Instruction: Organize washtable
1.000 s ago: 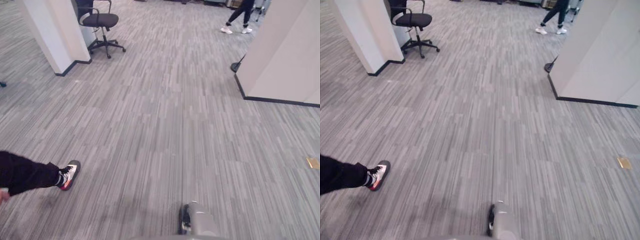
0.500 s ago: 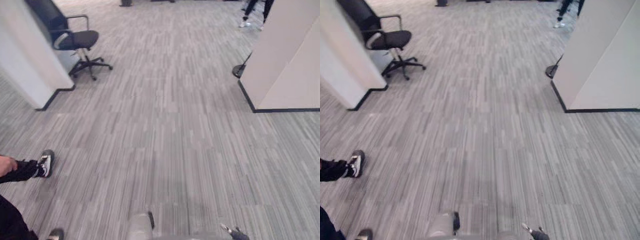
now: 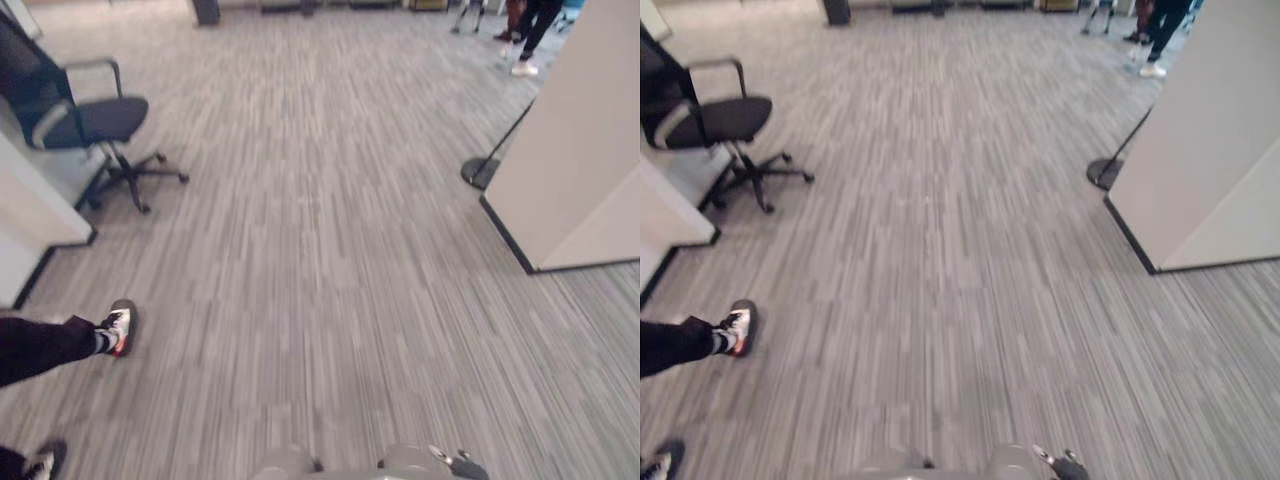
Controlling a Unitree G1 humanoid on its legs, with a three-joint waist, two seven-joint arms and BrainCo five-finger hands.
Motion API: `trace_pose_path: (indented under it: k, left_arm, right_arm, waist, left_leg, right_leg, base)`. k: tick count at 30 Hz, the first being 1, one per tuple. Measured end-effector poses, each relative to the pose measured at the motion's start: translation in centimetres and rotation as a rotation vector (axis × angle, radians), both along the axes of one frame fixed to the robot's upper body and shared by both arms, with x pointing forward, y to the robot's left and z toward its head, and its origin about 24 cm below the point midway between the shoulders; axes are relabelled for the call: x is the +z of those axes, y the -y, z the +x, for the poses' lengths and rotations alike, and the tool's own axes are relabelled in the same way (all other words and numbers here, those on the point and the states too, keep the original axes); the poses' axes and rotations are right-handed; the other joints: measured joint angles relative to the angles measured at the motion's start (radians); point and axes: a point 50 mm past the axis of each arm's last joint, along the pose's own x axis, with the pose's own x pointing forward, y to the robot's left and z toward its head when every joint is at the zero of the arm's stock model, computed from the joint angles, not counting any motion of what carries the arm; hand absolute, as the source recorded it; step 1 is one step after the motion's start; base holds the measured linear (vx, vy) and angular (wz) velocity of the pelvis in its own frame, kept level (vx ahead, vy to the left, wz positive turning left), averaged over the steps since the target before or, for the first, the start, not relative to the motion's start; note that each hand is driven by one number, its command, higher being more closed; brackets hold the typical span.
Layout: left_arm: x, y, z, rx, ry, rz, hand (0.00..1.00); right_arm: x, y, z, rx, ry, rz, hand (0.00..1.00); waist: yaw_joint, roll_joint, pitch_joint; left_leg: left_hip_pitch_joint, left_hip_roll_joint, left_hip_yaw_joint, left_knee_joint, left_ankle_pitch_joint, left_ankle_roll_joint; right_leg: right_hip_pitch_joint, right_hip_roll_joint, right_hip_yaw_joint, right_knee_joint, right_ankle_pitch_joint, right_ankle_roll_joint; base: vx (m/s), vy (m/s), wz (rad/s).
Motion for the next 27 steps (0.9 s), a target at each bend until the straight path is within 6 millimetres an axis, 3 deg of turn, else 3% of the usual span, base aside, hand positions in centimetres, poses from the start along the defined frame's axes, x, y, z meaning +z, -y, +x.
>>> trace_pose_path:
  k: [2,4,6,7,8,9,10,11,12,13,14,15,16,18,19,20,21,22,23,24,25,26,27]
  left_arm:
    - [0.1,-0.2,2.1,-0.004,0.050,0.006,0.00]
    - [0.1,0.2,3.1,-0.005,0.078,-0.002,0.00]
    - [0.2,0.3,2.6,0.023,0.085,0.005,0.00]
    - [0.2,0.3,2.2,0.045,0.083,0.005,0.00]
    - [0.1,0.7,1.9,0.076,0.076,-0.005,0.00]
    - [-0.1,1.5,1.4,0.094,0.066,-0.024,0.00]
    - [-0.1,1.8,1.3,0.102,0.063,-0.032,0.00]
    - [-0.3,2.6,0.6,0.154,0.045,-0.055,0.00]
    - [-0.5,2.9,0.0,0.199,0.024,-0.068,0.00]
    - [-0.5,2.8,-0.2,0.193,0.010,-0.069,0.00]
    - [-0.5,2.6,-0.2,0.187,0.012,-0.063,0.00]
    - [-0.3,1.8,-0.2,0.182,0.021,-0.040,0.00]
    - [-0.2,1.0,-0.5,0.170,0.015,-0.019,0.00]
    - [-0.1,0.6,-1.5,0.174,-0.007,-0.006,0.00]
    - [-0.1,0.8,-2.0,0.176,-0.019,-0.008,0.00]
    - [-0.1,0.9,-2.1,0.168,-0.028,-0.016,0.00]
    - [-0.2,1.4,-2.0,0.154,-0.032,-0.033,0.00]
    - [-0.3,1.7,-2.1,0.146,-0.035,-0.040,0.00]
    - [-0.3,1.8,-2.2,0.139,-0.037,-0.043,0.00]
    - [-0.3,2.1,-2.5,0.132,-0.047,-0.050,0.00]
    - [-0.3,2.3,-3.0,0.120,-0.062,-0.058,0.00]
    - [-0.3,2.3,-3.2,0.113,-0.070,-0.060,0.00]
    - [-0.2,1.5,-3.9,0.091,-0.088,-0.058,0.00]
  right_arm:
    - [0.0,-0.2,-1.2,-0.086,0.002,0.009,0.00]
    - [-0.2,-0.7,-2.6,-0.100,-0.036,0.023,0.00]
    - [-0.3,-1.5,-3.4,-0.095,-0.063,0.043,0.00]
    - [-0.3,-1.5,-3.3,-0.077,-0.063,0.040,0.00]
    - [-0.2,-0.8,-3.5,-0.060,-0.067,0.023,0.00]
    - [0.1,0.1,-3.1,-0.058,-0.051,-0.004,0.00]
    - [0.3,0.8,-2.9,-0.064,-0.037,-0.025,0.00]
    - [0.6,1.8,-2.2,-0.075,-0.008,-0.052,0.00]
    - [0.7,2.0,-1.3,-0.097,0.014,-0.056,0.00]
    - [0.7,1.8,-0.2,-0.125,0.037,-0.046,0.00]
    - [0.6,1.5,-0.1,-0.126,0.034,-0.042,0.00]
    - [0.4,0.9,0.3,-0.115,0.027,-0.025,0.00]
    - [0.2,0.5,0.4,-0.086,0.011,-0.011,0.00]
    - [0.0,-0.3,1.0,-0.024,0.000,-0.002,0.00]
    - [0.2,-0.3,2.1,-0.001,0.022,-0.007,0.00]
    - [0.2,-0.3,2.4,0.011,0.028,-0.011,0.00]
    - [0.3,-0.2,2.8,0.019,0.028,-0.015,0.00]
    - [0.2,-0.2,2.8,0.025,0.019,-0.014,0.00]
    - [0.2,-0.1,2.7,0.025,0.015,-0.014,0.00]
    - [0.1,0.0,2.3,0.023,0.006,-0.018,0.00]
    - [0.0,0.1,1.5,0.027,-0.011,-0.021,0.00]
    - [0.0,0.1,1.2,0.027,-0.017,-0.022,0.00]
    - [-0.3,-0.5,0.5,0.020,-0.038,-0.002,0.00]
  waist:
    - [-0.031,0.012,0.000]
    - [-0.033,0.000,0.018]
    - [-0.030,-0.010,0.015]
    - [-0.031,-0.014,0.012]
    - [-0.037,0.007,-0.001]
    - [-0.035,0.038,-0.021]
    - [-0.034,0.067,-0.023]
    - [-0.042,0.097,-0.032]
    - [-0.047,0.108,-0.034]
    - [-0.048,0.110,-0.024]
    - [-0.037,0.100,-0.014]
    - [-0.001,0.065,0.009]
    - [0.020,0.030,0.016]
    - [0.038,0.003,0.001]
    - [0.044,-0.007,-0.004]
    - [0.047,-0.008,-0.003]
    - [0.056,-0.003,0.012]
    - [0.059,-0.006,0.017]
    - [0.060,-0.005,0.016]
    - [0.061,0.005,0.012]
    - [0.068,0.009,-0.001]
    - [0.074,0.017,-0.020]
    - [0.057,-0.035,-0.042]
  left_leg:
    - [0.127,0.020,-0.065,-0.129,0.015,-0.003]
    - [0.215,0.031,-0.077,-0.161,0.015,-0.003]
    - [0.326,0.044,-0.091,-0.169,0.014,-0.004]
    - [0.346,0.043,-0.101,-0.157,0.014,-0.004]
    - [0.355,0.068,-0.113,-0.086,0.026,-0.027]
    - [0.326,0.098,-0.105,0.027,0.091,-0.129]
    - [0.301,0.113,-0.103,0.108,0.145,-0.158]
    - [0.208,0.139,-0.107,0.289,0.328,-0.191]
    - [0.138,0.151,-0.101,0.412,0.546,-0.276]
    - [0.032,0.189,-0.061,0.633,0.603,-0.311]
    - [-0.015,0.214,-0.019,0.749,0.559,-0.273]
    - [-0.081,0.248,0.065,0.899,0.446,-0.194]
    - [-0.150,0.259,0.117,0.941,0.352,-0.140]
    - [-0.283,0.259,0.142,0.857,0.268,-0.141]
    - [-0.377,0.248,0.137,0.752,0.228,-0.156]
    - [-0.412,0.244,0.127,0.687,0.211,-0.165]
    - [-0.458,0.240,0.128,0.515,0.199,-0.170]
    - [-0.485,0.223,0.116,0.315,0.202,-0.174]
    - [-0.490,0.209,0.096,0.213,0.209,-0.174]
    - [-0.490,0.195,0.038,0.043,0.231,-0.207]
    - [-0.489,0.190,0.024,0.053,0.327,-0.210]
    - [-0.491,0.172,0.022,0.080,0.344,-0.185]
    - [-0.485,0.123,0.044,0.126,0.273,-0.141]
  right_leg:
    - [-0.167,0.007,-0.073,-0.205,-0.054,-0.016]
    - [-0.233,-0.015,-0.111,-0.509,-0.031,-0.020]
    - [-0.237,-0.027,-0.133,-0.917,0.066,-0.026]
    - [-0.239,-0.029,-0.132,-0.951,0.076,-0.033]
    - [-0.246,-0.015,-0.134,-0.870,0.193,-0.105]
    - [-0.255,-0.008,-0.153,-0.784,0.233,-0.123]
    - [-0.256,0.012,-0.163,-0.731,0.189,-0.123]
    - [-0.244,0.049,-0.164,-0.683,0.098,-0.143]
    - [-0.215,0.082,-0.151,-0.670,0.037,-0.160]
    - [-0.150,0.124,-0.130,-0.670,-0.022,-0.179]
    - [-0.103,0.140,-0.115,-0.676,-0.047,-0.186]
    - [0.012,0.160,-0.069,-0.701,-0.079,-0.190]
    - [0.106,0.160,-0.024,-0.759,-0.094,-0.187]
    - [0.224,0.157,0.034,-0.876,-0.095,-0.186]
    - [0.284,0.149,0.070,-0.939,-0.105,-0.166]
    - [0.308,0.139,0.083,-0.961,-0.111,-0.156]
    - [0.367,0.119,0.102,-0.996,-0.117,-0.135]
    - [0.412,0.090,0.111,-1.015,-0.134,-0.105]
    - [0.427,0.078,0.116,-1.019,-0.145,-0.086]
    - [0.465,0.065,0.127,-1.020,-0.166,-0.058]
    - [0.489,0.058,0.151,-0.984,-0.188,-0.043]
    - [0.480,0.049,0.162,-0.933,-0.190,-0.040]
    - [0.401,-0.002,0.162,-0.740,-0.172,-0.010]
  base:
    - [0.81,-0.059,1.04]
    - [0.76,-0.112,0.85]
    - [0.84,-0.197,0.64]
    - [0.73,-0.220,0.52]
    - [0.98,-0.288,0.25]
    - [1.16,-0.331,0.08]
    - [1.16,-0.287,-0.27]
    - [0.92,-0.143,-0.50]
    - [0.90,-0.119,-0.72]
    - [0.70,-0.061,-0.71]
    - [0.83,-0.092,-0.91]
    - [0.94,-0.095,-1.03]
    - [0.92,-0.081,-1.02]
    - [0.75,0.016,-0.92]
    - [0.76,0.083,-0.85]
    - [0.75,0.146,-0.76]
    - [0.76,0.213,-0.57]
    - [0.76,0.244,-0.52]
    - [0.74,0.320,-0.47]
    - [0.74,0.376,-0.61]
    - [0.92,0.465,-0.60]
    - [0.78,0.400,-0.30]
    - [0.63,0.306,0.04]
